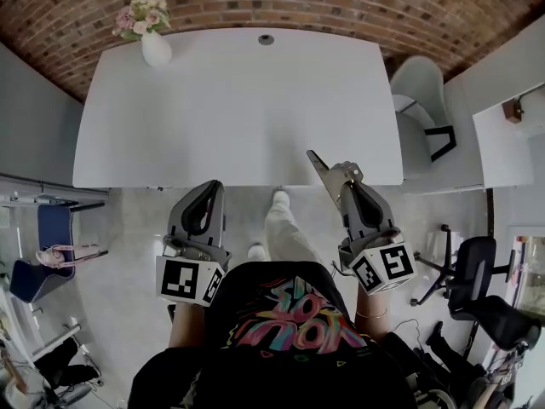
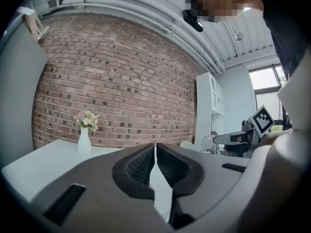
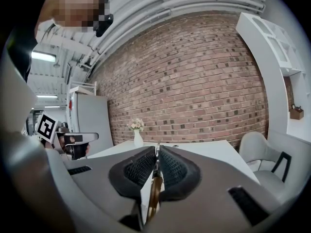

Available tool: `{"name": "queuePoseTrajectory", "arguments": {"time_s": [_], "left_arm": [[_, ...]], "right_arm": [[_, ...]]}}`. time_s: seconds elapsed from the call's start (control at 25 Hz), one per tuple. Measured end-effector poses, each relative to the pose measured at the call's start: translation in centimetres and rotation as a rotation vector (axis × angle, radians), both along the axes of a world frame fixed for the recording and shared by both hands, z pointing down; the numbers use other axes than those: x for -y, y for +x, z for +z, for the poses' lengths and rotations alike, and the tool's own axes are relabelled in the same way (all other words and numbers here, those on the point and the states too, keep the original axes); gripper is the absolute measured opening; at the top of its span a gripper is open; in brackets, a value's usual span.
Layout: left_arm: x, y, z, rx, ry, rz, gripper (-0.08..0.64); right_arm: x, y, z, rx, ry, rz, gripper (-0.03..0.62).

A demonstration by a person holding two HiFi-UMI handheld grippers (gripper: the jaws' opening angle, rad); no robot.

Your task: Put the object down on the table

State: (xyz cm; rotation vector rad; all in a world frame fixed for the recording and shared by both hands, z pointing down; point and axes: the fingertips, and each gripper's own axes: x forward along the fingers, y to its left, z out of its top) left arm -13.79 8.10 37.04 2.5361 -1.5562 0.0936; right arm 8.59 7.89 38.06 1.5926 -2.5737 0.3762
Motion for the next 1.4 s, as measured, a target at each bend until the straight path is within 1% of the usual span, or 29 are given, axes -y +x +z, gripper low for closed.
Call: {"name": "queuePoseTrajectory", "arguments": {"time_s": [0.16,0.28,0.48,0.64,0.8,0.92,1.08,1.28,1.4], "left_arm": [[6.2,1.8,-0.9,-0.002,-0.002,-0.009,0.032],[10.5,3.5,-1.9,-0.005,0.017,-0.015,0.032],[16.2,6.1,-3.4,-0.002,0.044,-0.03,0.032],[20.1,7.4,-4.0,-0.001,0.061,-0.054,0.032],[22.6,8.2,-4.3,0.001,0.059,-0.076,0.032],[24.0,8.1,-4.3,0.004,0.048,-0.085,0.032],[25.5,7.3,-4.1,0.006,0.036,-0.086,0.032],[26.4,6.8,-4.1,0.011,0.022,-0.057,0.032],[26.8,6.7,-4.1,0.007,0.023,-0.042,0.032]], "right_arm": [[6.6,1.4,-0.9,0.001,0.004,-0.012,0.044],[11.1,2.3,-1.8,0.002,0.013,-0.04,0.044],[16.9,4.1,-3.0,0.018,0.032,-0.086,0.044],[20.7,4.5,-3.1,0.026,0.034,-0.131,0.044],[23.4,4.2,-3.4,0.04,0.028,-0.191,0.044],[25.1,4.0,-3.5,0.043,0.018,-0.209,0.044],[26.7,3.4,-3.3,0.06,0.004,-0.203,0.044],[27.2,3.2,-3.1,0.092,-0.019,-0.162,0.043],[27.4,3.0,-2.9,0.094,-0.024,-0.153,0.044]]}}
